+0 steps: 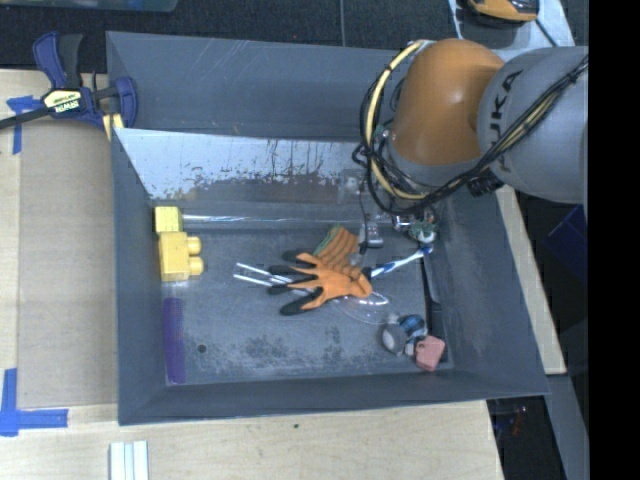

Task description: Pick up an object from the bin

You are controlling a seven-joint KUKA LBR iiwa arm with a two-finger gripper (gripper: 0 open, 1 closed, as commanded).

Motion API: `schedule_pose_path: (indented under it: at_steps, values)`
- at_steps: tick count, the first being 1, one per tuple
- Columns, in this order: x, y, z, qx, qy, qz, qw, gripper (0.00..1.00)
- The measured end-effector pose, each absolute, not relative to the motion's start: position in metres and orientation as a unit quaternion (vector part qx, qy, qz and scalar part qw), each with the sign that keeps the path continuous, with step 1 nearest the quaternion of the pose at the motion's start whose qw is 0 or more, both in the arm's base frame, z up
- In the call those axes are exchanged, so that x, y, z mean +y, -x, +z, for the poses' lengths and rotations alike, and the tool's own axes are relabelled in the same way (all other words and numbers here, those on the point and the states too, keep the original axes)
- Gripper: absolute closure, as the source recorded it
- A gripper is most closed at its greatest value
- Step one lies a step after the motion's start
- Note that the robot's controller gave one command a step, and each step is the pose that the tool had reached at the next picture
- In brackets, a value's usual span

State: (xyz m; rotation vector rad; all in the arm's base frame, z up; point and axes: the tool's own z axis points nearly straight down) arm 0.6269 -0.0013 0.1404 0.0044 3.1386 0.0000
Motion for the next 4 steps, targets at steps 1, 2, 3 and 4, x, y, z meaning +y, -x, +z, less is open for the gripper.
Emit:
schedule_pose_path:
  at_steps: [1, 2, 3, 4]
  values:
    - [-0.001, -0.627, 0.14, 1.0, -0.001, 0.0, 0.001, 0.0]
    - [0.014, -0.556, 0.077, 1.0, -0.004, 0.0, 0.005, 0.0]
    - [0.081, -0.559, 0.077, 1.0, -0.01, 0.001, 0.014, 1.0]
    - [0.081, -0.559, 0.078, 1.0, -0.01, 0.001, 0.014, 1.0]
